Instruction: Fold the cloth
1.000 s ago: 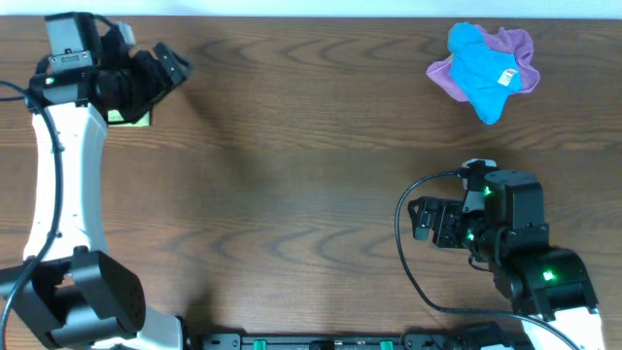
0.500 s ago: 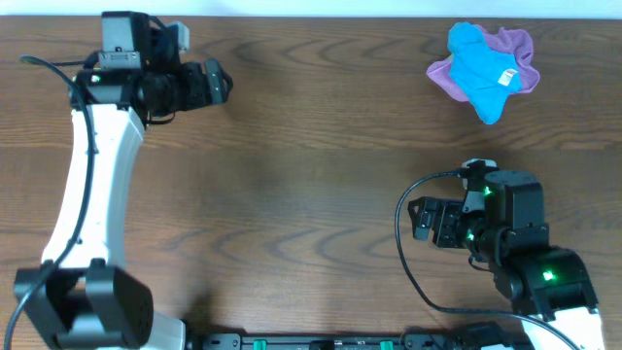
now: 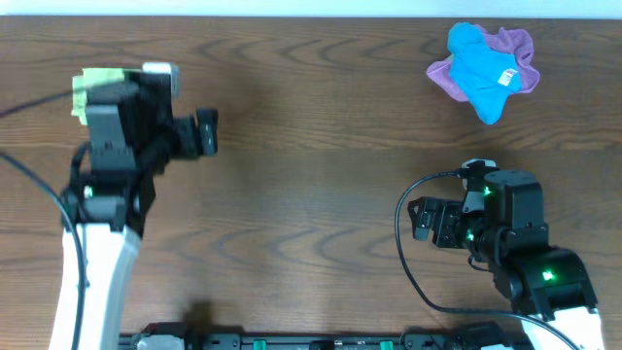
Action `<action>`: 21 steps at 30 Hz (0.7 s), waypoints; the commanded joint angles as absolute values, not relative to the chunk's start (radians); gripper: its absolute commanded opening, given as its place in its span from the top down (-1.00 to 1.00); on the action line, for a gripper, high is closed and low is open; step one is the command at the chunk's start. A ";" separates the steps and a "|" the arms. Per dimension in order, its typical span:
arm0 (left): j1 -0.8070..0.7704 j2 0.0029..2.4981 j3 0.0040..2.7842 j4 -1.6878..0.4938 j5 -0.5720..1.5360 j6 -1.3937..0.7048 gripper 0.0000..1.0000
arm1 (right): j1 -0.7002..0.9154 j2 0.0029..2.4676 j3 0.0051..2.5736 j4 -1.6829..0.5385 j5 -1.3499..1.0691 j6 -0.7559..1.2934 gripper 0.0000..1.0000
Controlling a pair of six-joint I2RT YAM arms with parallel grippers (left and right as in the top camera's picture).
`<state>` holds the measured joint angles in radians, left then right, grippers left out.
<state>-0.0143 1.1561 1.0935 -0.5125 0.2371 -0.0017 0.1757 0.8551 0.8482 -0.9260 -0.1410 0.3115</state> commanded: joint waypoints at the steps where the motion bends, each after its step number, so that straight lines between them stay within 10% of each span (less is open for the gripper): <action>1: -0.012 1.036 0.971 -0.485 0.197 0.031 -0.91 | 0.169 0.851 0.845 -0.927 -0.138 0.329 -0.98; 21: -0.010 0.189 0.224 -0.463 0.093 0.032 -0.91 | 0.169 0.851 0.845 -0.927 -0.138 0.329 -0.99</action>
<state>-0.0143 0.2420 0.2646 -0.4519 0.1066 0.0235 0.1753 0.8551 0.8440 -0.9268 -0.1410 0.3119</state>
